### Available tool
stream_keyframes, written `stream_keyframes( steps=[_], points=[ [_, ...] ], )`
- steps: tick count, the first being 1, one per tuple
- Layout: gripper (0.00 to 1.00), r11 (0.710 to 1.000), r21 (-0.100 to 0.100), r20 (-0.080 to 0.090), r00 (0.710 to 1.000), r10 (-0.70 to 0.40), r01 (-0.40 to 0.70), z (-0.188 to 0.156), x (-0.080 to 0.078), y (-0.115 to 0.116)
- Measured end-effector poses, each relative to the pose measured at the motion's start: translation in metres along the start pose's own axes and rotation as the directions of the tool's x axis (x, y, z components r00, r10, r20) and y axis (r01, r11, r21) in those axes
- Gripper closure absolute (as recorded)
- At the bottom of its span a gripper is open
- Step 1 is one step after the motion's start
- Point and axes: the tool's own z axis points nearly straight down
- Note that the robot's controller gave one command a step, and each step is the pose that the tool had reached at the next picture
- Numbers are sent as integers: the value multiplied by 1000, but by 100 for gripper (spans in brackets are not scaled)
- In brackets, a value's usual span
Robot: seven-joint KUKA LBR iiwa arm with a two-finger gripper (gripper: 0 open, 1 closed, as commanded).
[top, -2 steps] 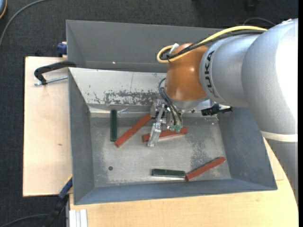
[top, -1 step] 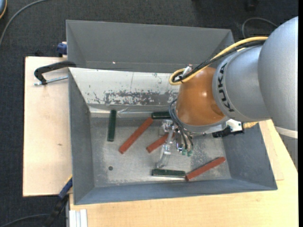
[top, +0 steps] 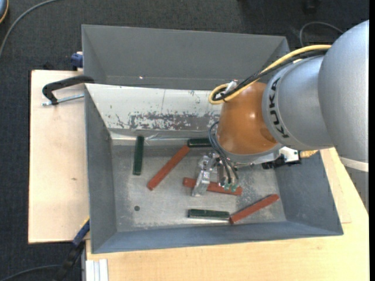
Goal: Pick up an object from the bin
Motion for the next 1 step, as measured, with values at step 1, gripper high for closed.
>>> stream_keyframes(
  steps=[1],
  points=[
    [100, 999, -2, 12, 999, -46, 46, -122, 13, -4]
  ],
)
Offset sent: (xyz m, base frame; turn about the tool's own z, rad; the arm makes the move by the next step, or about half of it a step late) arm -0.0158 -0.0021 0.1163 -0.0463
